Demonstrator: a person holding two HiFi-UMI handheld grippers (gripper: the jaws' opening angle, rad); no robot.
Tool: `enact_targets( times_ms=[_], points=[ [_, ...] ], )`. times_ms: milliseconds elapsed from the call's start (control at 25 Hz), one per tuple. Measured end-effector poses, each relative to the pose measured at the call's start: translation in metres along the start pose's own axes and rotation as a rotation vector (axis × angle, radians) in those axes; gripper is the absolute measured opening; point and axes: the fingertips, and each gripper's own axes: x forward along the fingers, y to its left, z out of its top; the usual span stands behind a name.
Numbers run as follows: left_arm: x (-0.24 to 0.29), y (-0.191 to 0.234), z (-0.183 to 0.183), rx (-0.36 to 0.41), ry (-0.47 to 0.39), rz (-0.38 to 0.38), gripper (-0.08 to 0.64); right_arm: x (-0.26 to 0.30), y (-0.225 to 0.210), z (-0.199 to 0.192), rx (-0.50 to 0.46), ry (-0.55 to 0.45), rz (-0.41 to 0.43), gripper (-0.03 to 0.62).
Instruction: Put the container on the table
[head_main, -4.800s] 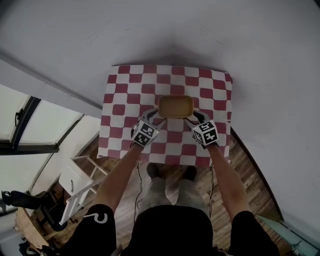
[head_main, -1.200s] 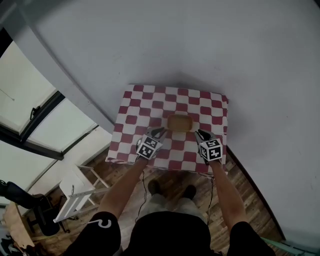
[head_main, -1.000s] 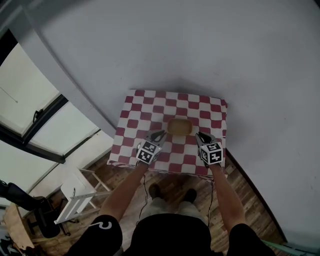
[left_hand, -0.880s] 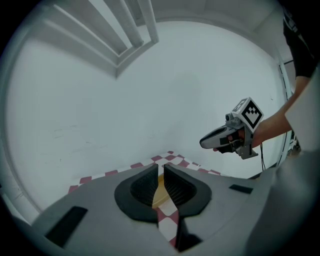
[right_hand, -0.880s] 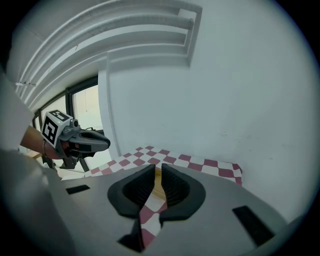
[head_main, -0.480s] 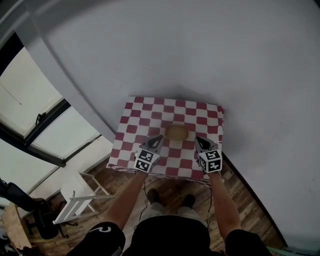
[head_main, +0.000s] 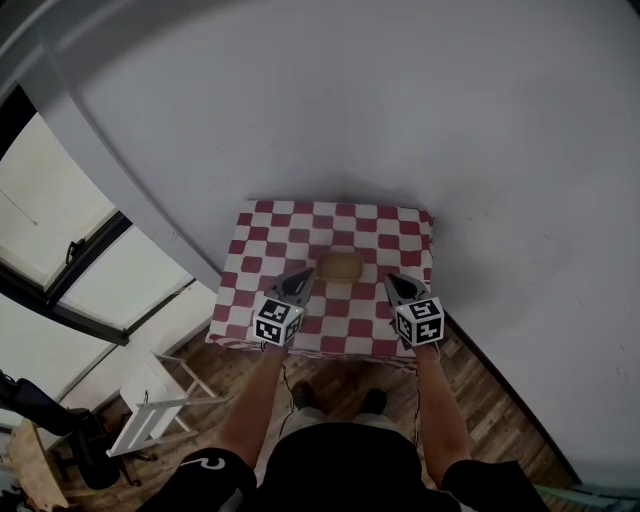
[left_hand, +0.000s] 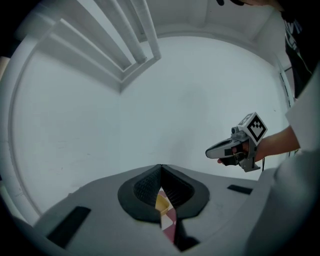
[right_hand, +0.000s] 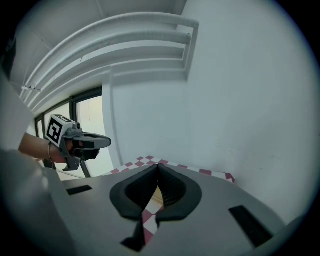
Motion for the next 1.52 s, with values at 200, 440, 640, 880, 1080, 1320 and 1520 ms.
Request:
enact_targets(
  times_ms=[200,440,640,880,1080,1320,1520],
  points=[
    [0.000,0.000,0.007,-0.068,-0.009,-0.001,0.025,-0.005,0.008,0.004,0.003,0.004,0.053,0.014],
    [0.001,-0.006,0.019,-0.065,-0.024,-0.020,0.025,-0.004,0.008,0.007,0.041,-0.023,0.024,0.014],
    [-0.003,0.000,0.024,-0.111,-0.045,-0.036,0.025,-0.003,0.002,0.009,0.065,-0.031,0.010,0.014],
    [-0.008,0.009,0.018,-0.122,-0.036,-0.033,0.025,-0.005,-0.004,0.021,0.083,-0.060,-0.002,0.014],
    [-0.007,0.010,0.010,-0.116,-0.018,-0.025,0.025,-0.002,0.002,0.018,0.073,-0.050,0.002,0.014],
    [-0.011,0.008,0.006,-0.098,-0.013,-0.013,0.025,0.000,0.010,0.011,0.081,-0.042,0.014,0.014],
    [-0.016,0.011,0.004,-0.101,-0.013,0.007,0.025,0.001,0.014,0.011,0.083,-0.043,0.022,0.014]
  ],
)
